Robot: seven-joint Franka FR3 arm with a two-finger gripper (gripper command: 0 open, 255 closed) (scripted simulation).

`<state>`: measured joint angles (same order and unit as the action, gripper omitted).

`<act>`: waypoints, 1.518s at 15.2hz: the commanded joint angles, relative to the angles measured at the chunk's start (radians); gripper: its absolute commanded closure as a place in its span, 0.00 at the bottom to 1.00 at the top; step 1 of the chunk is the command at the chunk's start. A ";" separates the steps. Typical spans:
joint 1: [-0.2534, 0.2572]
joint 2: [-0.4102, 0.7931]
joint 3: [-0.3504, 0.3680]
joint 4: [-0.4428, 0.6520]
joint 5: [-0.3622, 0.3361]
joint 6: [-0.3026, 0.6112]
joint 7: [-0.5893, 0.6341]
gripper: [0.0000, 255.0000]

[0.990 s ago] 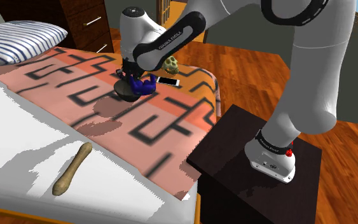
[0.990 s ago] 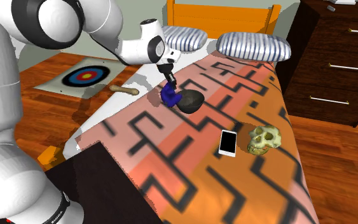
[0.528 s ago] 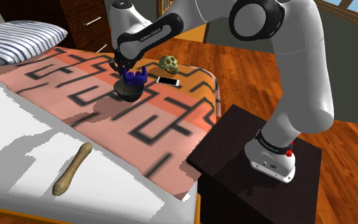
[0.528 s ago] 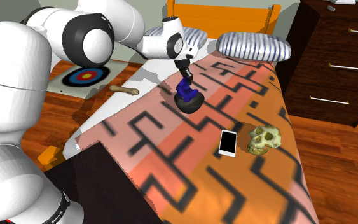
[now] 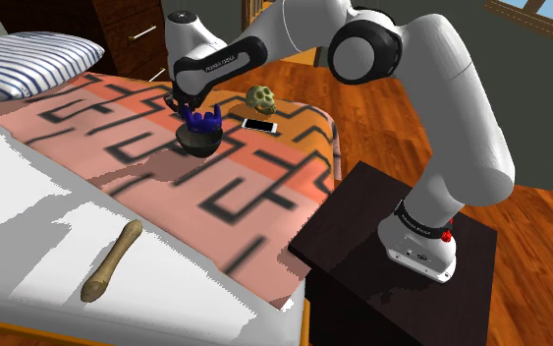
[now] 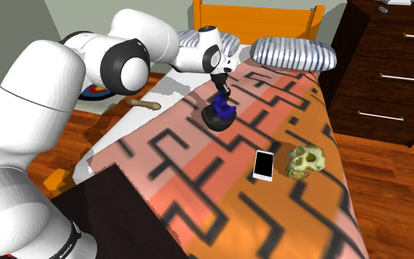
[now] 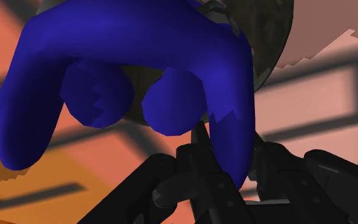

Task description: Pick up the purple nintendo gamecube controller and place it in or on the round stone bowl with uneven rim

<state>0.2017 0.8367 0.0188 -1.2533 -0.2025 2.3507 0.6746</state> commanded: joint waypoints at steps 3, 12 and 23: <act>0.001 0.029 -0.003 -0.004 -0.004 0.034 0.006 1.00; 0.002 0.057 -0.006 -0.004 -0.007 0.062 0.012 1.00; 0.007 -0.039 -0.002 -0.073 -0.006 0.034 0.015 0.00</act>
<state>0.2047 0.8249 0.0154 -1.3095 -0.2087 2.3951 0.6871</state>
